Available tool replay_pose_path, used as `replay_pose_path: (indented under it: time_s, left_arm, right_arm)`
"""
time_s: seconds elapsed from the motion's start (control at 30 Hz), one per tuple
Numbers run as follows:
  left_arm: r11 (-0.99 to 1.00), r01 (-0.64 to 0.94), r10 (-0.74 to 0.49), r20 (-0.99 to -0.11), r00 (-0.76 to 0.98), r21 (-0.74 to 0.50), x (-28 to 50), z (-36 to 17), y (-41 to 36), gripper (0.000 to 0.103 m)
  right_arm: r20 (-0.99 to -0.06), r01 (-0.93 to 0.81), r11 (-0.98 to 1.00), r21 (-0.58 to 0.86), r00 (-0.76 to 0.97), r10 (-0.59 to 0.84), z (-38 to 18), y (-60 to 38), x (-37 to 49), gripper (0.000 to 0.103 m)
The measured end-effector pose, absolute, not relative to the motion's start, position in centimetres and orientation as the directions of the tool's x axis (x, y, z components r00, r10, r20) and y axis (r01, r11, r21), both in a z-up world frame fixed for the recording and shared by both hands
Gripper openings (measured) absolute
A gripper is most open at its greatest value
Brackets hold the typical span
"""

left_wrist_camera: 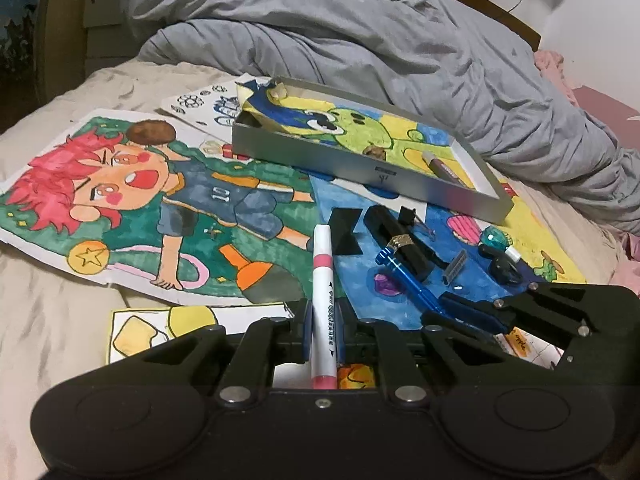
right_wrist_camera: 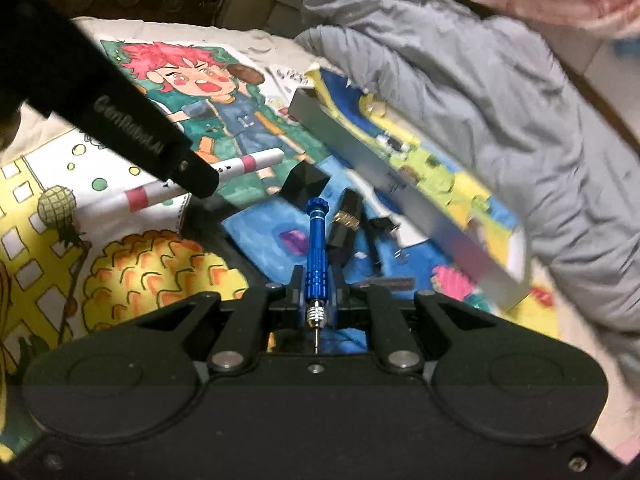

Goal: Organize rigid objects
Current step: 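Close the left tool on the white marker while the right tool grasps the blue screwdriver, then carry marker and screwdriver into the silver tray while both tools open to release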

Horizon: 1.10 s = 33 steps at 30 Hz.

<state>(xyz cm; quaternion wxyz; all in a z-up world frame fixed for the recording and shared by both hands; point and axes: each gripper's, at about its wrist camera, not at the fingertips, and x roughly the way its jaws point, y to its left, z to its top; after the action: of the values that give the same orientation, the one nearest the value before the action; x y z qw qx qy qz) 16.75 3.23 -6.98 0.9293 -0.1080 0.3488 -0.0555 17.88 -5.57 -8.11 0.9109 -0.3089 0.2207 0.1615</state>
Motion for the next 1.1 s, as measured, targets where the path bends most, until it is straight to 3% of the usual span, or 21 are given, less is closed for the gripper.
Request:
replay_pose_path:
  time_s: [0.53,0.77,1.1]
  left_arm:
    - [0.974,0.068,-0.17,-0.506,0.846,-0.214,19.8,-2.0,-0.1,0.012]
    - [0.965,0.083,-0.189,-0.444,0.876,-0.248,25.5,-0.6,-2.9,0.012]
    - [0.961,0.068,-0.181,-0.421,0.889,-0.269,34.5,-1.6,-5.8,0.012]
  right_arm:
    - [-0.27,-0.287,0.812,-0.508,0.948,0.166,-2.5,-11.2,19.3,0.005]
    - [-0.27,-0.222,0.893,-0.391,0.956,0.119,-2.7,-15.6,23.1,0.005]
    - [-0.26,-0.17,0.942,-0.291,0.961,0.093,-4.7,-18.6,30.9,0.005]
